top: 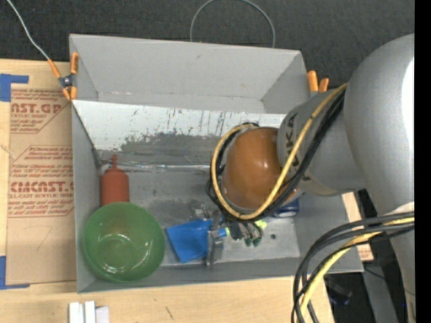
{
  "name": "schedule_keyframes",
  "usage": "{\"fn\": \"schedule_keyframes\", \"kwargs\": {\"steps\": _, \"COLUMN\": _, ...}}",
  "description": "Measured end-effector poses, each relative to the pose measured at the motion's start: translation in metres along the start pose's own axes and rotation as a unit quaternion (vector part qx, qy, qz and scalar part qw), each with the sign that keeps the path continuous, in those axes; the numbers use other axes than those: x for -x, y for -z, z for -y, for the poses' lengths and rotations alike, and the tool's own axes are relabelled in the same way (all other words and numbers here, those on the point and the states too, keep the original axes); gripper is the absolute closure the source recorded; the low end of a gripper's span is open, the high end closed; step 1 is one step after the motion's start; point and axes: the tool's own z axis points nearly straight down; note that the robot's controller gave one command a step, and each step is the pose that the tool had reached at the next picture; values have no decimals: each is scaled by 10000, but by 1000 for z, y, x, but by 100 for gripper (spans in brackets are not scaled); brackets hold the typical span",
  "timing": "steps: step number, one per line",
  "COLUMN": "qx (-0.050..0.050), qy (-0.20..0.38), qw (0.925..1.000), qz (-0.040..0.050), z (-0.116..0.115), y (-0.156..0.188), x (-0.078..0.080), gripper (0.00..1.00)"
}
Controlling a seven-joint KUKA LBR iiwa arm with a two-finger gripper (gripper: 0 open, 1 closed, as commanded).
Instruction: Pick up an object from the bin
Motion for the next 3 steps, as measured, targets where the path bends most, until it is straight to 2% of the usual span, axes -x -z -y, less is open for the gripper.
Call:
{"fn": "schedule_keyframes", "kwargs": {"steps": 1, "qx": 1, "qy": -12, "qw": 10000, "qz": -22, "z": -5, "y": 88, "x": -6, "gripper": 100}}
{"fn": "schedule_keyframes", "kwargs": {"steps": 2, "qx": 6, "qy": 0, "qw": 10000, "qz": 16, "z": 5, "y": 4, "x": -6, "gripper": 100}}
{"fn": "schedule_keyframes", "kwargs": {"steps": 3, "qx": 9, "qy": -109, "qw": 9999, "qz": -23, "z": -1, "y": -1, "x": 9, "gripper": 100}}
